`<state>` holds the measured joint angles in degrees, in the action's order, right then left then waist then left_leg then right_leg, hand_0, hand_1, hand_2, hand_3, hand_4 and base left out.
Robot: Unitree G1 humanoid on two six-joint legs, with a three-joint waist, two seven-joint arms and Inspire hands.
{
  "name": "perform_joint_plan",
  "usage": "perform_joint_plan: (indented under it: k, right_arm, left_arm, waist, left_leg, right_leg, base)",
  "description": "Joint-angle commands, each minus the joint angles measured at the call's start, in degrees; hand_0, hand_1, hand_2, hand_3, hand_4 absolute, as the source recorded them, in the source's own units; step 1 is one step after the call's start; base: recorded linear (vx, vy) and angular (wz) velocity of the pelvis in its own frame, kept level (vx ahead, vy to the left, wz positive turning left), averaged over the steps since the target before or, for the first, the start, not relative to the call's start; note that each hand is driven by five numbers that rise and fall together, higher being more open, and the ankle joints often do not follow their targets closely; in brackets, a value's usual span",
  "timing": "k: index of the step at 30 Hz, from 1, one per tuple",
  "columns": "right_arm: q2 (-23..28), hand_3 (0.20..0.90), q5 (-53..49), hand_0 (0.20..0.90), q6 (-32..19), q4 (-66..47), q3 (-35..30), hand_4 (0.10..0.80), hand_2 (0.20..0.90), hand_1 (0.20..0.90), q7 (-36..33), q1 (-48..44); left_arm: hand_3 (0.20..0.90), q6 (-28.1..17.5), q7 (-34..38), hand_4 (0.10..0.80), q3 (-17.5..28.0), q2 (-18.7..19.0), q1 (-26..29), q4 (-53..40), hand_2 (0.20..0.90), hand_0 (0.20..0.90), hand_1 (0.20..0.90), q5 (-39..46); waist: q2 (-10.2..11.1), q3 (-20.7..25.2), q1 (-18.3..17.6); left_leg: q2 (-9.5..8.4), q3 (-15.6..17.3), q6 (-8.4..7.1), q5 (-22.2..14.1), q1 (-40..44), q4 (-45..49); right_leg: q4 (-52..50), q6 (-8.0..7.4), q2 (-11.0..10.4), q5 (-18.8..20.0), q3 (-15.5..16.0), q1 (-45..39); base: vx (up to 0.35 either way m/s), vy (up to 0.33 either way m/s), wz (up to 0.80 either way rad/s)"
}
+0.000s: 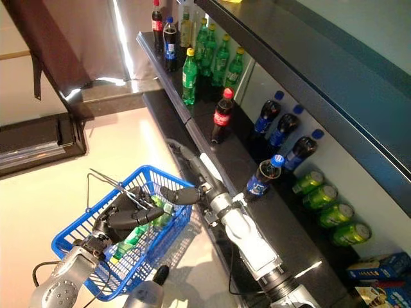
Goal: Pick up the drink and place into the basket.
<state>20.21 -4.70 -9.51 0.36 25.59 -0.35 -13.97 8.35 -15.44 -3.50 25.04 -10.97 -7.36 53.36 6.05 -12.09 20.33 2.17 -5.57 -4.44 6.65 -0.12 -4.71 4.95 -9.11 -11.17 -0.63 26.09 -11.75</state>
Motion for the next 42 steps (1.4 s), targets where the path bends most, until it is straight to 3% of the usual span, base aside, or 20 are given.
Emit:
perform_joint_plan:
  k: [1,20,32,42]
  right_arm:
    - [1.6,0.900,-3.6,0.900,-7.7,-8.3,-1.8,0.800,0.900,0.900,-2.0,-1.6]
    - [1.5,0.900,-4.6,0.900,-5.7,-4.0,-1.8,0.800,0.900,0.900,3.9,9.9]
    - [2.4,0.900,-1.9,0.900,-7.5,1.4,-5.2,0.800,0.900,0.900,6.9,16.5]
    - [1.2,0.900,2.7,0.900,-7.0,11.7,-8.6,0.800,0.900,0.900,3.1,20.2]
  left_arm:
    - [0.200,-17.9,-5.5,0.100,4.0,-4.3,11.5,-10.0,0.300,0.300,0.300,3.6]
    - [0.200,-27.0,11.7,0.100,9.2,-8.3,7.8,5.8,0.300,0.300,0.300,-3.4]
    - [0.200,-29.8,15.6,0.100,13.3,-10.2,4.9,16.2,0.300,0.300,0.300,-6.3]
    - [0.200,-29.4,14.1,0.100,14.7,-10.3,4.3,31.2,0.300,0.300,0.300,-8.1]
  waist:
    - [-3.5,9.8,-1.3]
    - [-3.1,9.4,-5.3]
    - [-3.7,9.2,-10.2]
    - [-4.8,9.4,-13.7]
  left_leg:
    - [-0.40,1.5,1.40,-2.0,2.1,-0.3]
    - [0.47,4.1,1.37,-2.3,2.5,-0.3]
    - [2.01,8.5,0.90,-2.9,3.8,-0.3]
    - [2.42,10.8,0.61,-3.8,5.1,-0.3]
  right_leg:
    - [-1.6,1.77,1.3,2.5,-1.3,1.2]
    - [-1.3,1.20,1.2,3.0,-2.7,1.8]
    - [-1.1,0.89,1.1,3.7,-6.1,3.0]
    - [-1.2,0.88,0.8,3.9,-7.7,3.3]
  base:
    - [0.004,-0.005,-0.06]
    - [0.001,-0.020,-0.08]
    - [-0.011,-0.015,-0.14]
    - [-0.003,0.004,-0.09]
